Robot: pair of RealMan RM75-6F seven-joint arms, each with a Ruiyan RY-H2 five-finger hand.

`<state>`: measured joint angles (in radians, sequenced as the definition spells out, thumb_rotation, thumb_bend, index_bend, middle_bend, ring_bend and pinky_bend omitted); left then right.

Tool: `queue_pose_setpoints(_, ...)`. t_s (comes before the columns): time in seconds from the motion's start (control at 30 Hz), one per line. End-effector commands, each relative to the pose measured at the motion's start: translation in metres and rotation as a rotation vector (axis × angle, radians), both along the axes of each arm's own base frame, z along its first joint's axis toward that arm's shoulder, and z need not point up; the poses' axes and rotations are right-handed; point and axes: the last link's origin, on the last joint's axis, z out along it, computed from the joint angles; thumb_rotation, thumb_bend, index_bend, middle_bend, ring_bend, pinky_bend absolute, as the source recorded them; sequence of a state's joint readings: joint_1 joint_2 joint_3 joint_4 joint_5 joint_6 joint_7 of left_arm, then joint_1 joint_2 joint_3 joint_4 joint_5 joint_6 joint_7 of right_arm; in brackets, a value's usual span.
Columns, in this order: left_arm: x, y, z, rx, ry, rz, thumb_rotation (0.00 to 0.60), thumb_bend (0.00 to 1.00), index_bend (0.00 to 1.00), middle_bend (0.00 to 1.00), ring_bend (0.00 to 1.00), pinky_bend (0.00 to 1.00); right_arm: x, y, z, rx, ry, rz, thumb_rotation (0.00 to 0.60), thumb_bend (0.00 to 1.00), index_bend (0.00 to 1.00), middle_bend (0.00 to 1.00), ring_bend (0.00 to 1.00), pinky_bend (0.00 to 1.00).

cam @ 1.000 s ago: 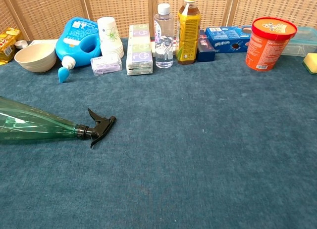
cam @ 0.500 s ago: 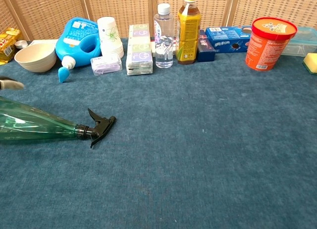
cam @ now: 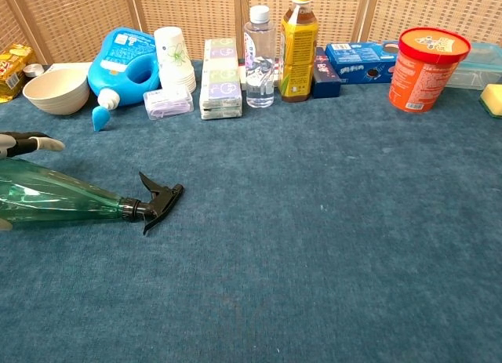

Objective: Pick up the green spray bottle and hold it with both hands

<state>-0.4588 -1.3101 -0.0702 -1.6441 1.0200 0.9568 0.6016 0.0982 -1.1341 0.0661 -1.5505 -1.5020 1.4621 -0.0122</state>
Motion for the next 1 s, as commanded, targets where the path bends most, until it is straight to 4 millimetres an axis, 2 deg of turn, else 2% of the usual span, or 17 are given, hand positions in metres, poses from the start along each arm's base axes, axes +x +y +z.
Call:
queue_pose_setpoints(0.03, -0.005, -0.001, -0.002, 0.004, 0.067, 0.016, 0.6, 0.06, 0.07, 0.08, 0.1, 0.41, -0.001, 0.0, 0.001, -0.002, -0.007, -0.003, 0.6, 0.0, 0.0, 0.0, 0.0, 0.0)
queue_pose_setpoints(0.1, -0.003, -0.001, -0.002, 0.015, 0.088, 0.026, 0.6, 0.08, 0.21, 0.24, 0.26, 0.52, -0.001, -0.001, 0.002, -0.003, -0.01, -0.002, 0.6, 0.0, 0.0, 0.0, 0.0, 0.0)
queue_pose_setpoints(0.17, 0.0, 0.0, -0.002, 0.031, 0.082, 0.031, 0.6, 0.1, 0.3, 0.33, 0.35, 0.55, -0.001, 0.0, 0.002, -0.003, -0.016, -0.001, 0.6, 0.0, 0.0, 0.0, 0.0, 0.0)
queue_pose_setpoints(0.27, 0.005, 0.0, 0.001, 0.052, 0.023, 0.03, 0.6, 0.12, 0.36, 0.39, 0.4, 0.56, -0.002, 0.0, 0.003, -0.004, -0.019, 0.0, 0.6, 0.0, 0.0, 0.0, 0.0, 0.0)
queue_pose_setpoints(0.67, 0.03, -0.009, 0.043, 0.125, -0.527, -0.085, 0.6, 0.12, 0.36, 0.4, 0.4, 0.56, -0.002, 0.0, 0.006, -0.008, -0.061, 0.002, 0.6, 0.0, 0.0, 0.0, 0.0, 0.0)
queue_pose_setpoints(0.73, 0.035, -0.013, 0.044, 0.091, -0.71, -0.108, 0.6, 0.12, 0.36, 0.4, 0.4, 0.56, 0.0, -0.001, 0.009, -0.001, -0.161, 0.01, 0.6, 0.0, 0.0, 0.0, 0.0, 0.0)
queue_pose_setpoints(0.9, 0.039, -0.014, 0.041, 0.008, -0.976, -0.161, 0.6, 0.12, 0.36, 0.4, 0.39, 0.56, 0.004, -0.009, 0.012, 0.046, -0.415, 0.005, 0.6, 0.0, 0.0, 0.0, 0.0, 0.0)
queue_pose_setpoints(1.0, 0.041, -0.014, 0.038, 0.002, -1.05, -0.194, 0.6, 0.12, 0.35, 0.4, 0.38, 0.56, 0.011, -0.014, 0.012, 0.091, -0.514, 0.015, 0.6, 0.0, 0.0, 0.0, 0.0, 0.0)
